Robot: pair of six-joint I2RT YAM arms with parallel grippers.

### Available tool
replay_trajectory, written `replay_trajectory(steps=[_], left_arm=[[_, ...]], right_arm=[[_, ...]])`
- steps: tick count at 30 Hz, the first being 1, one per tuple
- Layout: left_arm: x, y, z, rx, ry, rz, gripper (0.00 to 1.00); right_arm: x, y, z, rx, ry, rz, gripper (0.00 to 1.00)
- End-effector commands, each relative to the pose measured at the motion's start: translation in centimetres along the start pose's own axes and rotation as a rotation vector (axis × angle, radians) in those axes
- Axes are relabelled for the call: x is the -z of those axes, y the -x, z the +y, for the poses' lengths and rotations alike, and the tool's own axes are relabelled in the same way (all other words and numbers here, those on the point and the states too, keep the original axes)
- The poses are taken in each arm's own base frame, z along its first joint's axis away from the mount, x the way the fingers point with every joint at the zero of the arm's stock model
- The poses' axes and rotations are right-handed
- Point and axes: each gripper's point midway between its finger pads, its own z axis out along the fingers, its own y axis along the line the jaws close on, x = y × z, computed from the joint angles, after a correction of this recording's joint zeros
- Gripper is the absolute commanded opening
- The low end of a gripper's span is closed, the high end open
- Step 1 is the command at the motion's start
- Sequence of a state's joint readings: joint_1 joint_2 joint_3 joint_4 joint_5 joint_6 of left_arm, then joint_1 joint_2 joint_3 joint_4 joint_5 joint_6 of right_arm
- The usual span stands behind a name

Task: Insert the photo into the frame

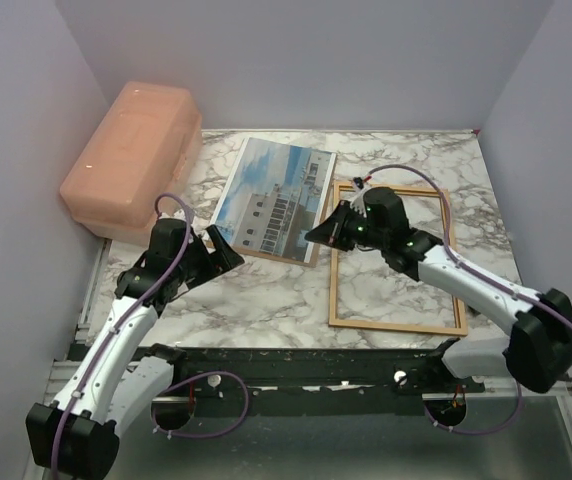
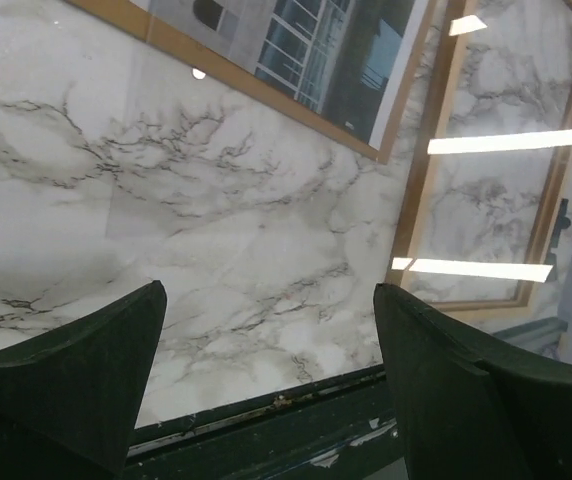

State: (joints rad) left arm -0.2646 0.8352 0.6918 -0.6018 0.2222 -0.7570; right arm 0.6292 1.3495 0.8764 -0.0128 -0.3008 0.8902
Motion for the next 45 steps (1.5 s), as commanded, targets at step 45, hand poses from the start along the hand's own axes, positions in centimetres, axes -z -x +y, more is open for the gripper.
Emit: replay_trajectory(steps=[45], left_arm=[[-15.4,-14.8,-16.7,-0.280,0.249,0.606,0.68]], right_arm=[[24.7,14.3,0.2,0.280,-0.719,-0.681,0.00]])
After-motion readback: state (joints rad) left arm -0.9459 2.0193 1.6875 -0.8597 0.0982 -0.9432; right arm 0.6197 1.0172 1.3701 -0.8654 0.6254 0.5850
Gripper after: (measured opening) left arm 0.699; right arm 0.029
